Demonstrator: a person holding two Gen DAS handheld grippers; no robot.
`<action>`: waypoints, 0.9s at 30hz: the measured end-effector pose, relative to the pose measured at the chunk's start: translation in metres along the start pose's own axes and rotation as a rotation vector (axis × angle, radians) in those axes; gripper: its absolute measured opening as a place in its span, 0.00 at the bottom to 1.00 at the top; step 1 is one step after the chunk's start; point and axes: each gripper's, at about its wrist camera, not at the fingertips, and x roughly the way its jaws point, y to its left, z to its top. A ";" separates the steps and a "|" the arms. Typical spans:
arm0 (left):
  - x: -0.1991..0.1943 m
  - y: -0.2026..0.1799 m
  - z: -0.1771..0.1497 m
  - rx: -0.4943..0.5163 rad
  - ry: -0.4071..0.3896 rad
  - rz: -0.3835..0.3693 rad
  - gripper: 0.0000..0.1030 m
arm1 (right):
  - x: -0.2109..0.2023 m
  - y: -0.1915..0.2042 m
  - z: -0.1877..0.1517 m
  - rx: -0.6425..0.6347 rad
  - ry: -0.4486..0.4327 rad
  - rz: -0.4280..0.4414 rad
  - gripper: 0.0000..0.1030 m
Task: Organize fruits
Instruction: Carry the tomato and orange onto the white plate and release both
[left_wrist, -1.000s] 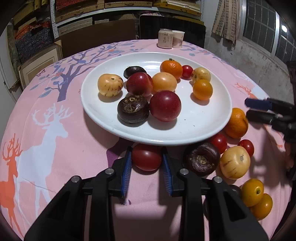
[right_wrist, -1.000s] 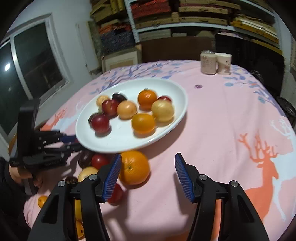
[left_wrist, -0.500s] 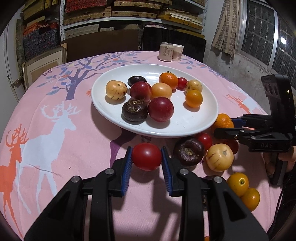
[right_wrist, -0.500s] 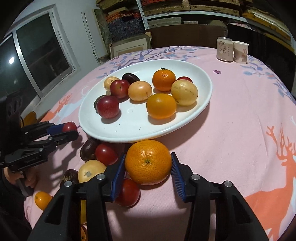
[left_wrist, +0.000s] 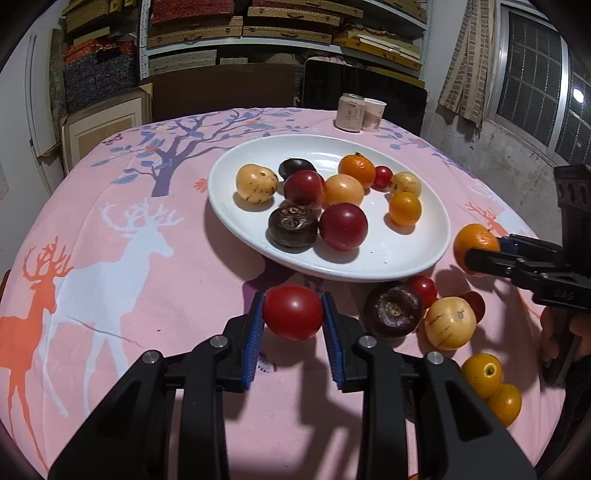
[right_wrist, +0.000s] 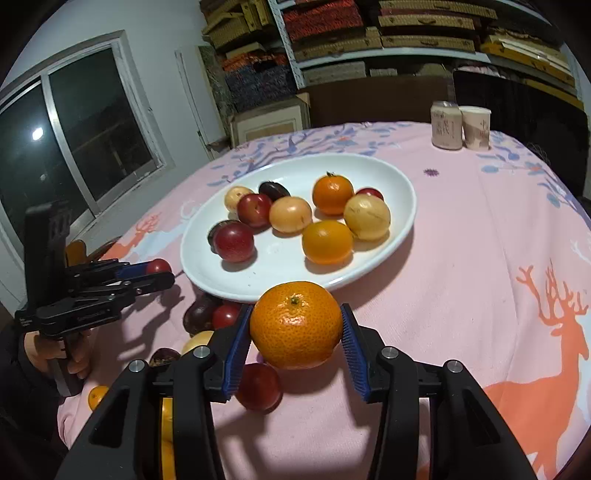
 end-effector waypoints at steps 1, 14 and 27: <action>-0.001 0.001 0.000 -0.005 -0.002 0.006 0.29 | -0.002 -0.001 0.000 0.001 -0.010 0.001 0.46; -0.019 0.008 -0.011 -0.076 -0.039 0.042 0.29 | -0.028 -0.023 -0.004 0.100 -0.116 0.025 0.46; -0.038 0.014 -0.017 -0.123 -0.096 0.042 0.29 | -0.063 -0.026 -0.021 0.163 -0.188 0.028 0.46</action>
